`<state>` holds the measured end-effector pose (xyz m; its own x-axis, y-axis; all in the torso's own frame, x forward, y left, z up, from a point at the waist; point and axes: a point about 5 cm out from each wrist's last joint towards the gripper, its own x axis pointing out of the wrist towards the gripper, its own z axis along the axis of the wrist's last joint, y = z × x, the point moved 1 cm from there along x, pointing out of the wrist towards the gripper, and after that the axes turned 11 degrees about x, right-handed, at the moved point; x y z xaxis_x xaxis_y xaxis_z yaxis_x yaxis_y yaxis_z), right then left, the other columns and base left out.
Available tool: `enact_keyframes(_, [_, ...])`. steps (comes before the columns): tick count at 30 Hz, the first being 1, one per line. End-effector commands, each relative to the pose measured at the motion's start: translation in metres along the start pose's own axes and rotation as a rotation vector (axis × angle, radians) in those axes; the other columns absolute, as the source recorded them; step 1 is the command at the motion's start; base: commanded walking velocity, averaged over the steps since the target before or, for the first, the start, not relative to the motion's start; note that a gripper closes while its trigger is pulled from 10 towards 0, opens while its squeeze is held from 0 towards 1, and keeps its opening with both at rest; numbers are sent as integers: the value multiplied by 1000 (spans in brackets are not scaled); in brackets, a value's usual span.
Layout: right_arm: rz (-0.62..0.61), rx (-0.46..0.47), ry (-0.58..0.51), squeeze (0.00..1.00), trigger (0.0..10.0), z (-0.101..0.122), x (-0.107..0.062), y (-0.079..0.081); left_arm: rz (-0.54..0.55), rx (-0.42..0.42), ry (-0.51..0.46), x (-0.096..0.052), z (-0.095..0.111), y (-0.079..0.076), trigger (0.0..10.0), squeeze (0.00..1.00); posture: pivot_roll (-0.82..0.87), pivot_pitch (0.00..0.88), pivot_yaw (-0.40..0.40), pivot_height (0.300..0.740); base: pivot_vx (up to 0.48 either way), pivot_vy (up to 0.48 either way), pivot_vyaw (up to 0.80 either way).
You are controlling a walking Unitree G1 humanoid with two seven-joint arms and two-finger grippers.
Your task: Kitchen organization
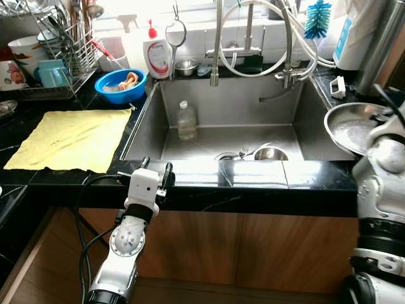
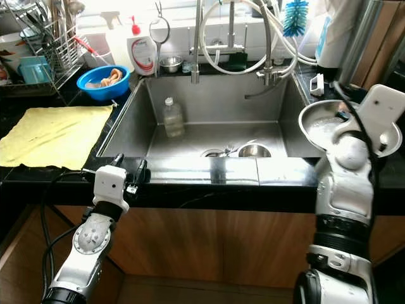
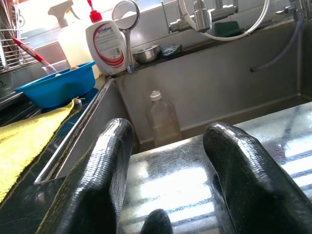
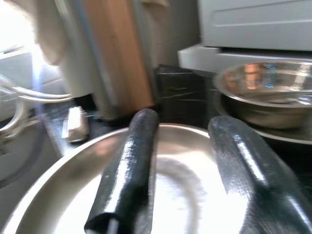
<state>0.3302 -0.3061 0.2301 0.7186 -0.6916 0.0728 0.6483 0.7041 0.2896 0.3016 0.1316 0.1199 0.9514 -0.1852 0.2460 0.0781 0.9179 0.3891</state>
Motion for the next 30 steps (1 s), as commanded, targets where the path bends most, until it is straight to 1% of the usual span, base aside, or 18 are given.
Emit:
enact_keyframes(1, [-5, 18, 1, 1000, 10000, 3, -2, -3, -60, 10, 75, -6, -15, -9, 10000, 0, -134, 0, 88, 740, 0, 0, 0])
enact_keyframes(6, [-28, 58, -15, 1000, 10000, 5, -3, -13, -69, 16, 71, -6, -14, -9, 10000, 0, -130, 0, 93, 740, 0, 0, 0])
enact_keyframes(9, [-60, 62, 1, 1000, 10000, 3, -3, -18, -87, 40, 64, -6, -13, -10, 10000, 0, -129, 0, 93, 740, 0, 0, 0])
enact_keyframes(10, [-68, 73, 26, 1000, 10000, 0, -2, -18, -86, 39, 65, -6, -14, -10, 10000, 0, -128, 0, 94, 740, 0, 0, 0])
enact_keyframes(11, [-70, 74, 34, 765, 10000, -2, -3, -19, -86, 38, 67, -6, -14, -10, 10000, 0, -128, 0, 94, 740, 0, 0, 0])
enact_keyframes(12, [-73, 66, 41, 0, 10000, -4, -3, -19, -86, 37, 68, -6, -14, -10, 10000, 0, -124, 0, 94, 740, 0, 0, 0])
enact_keyframes(18, [-93, 57, 64, 0, 10000, -9, -4, -20, -100, 55, 65, -7, -15, -10, 10000, 0, -124, 0, 94, 740, 0, 0, 0])
enact_keyframes(21, [-112, 88, 103, 0, 10000, -15, -4, -21, -104, 59, 64, -7, -15, -11, 10000, 0, -118, 0, 92, 740, 0, 0, 0])
enact_keyframes(24, [-118, 94, 107, 0, 10000, -15, -4, -21, -105, 60, 64, -7, -15, -11, 10000, 0, -118, 0, 92, 740, 0, 0, 0])
enact_keyframes(27, [-160, 92, 110, 0, 10000, -17, -4, -25, -106, 64, 62, -7, -15, -11, 10000, 0, -118, 0, 92, 740, 0, 0, 0])
enact_keyframes(30, [-176, 132, 142, 0, 10000, -21, -4, -26, -109, 66, 60, -7, -15, -11, 10000, 0, -117, 0, 93, 740, 0, 0, 0])
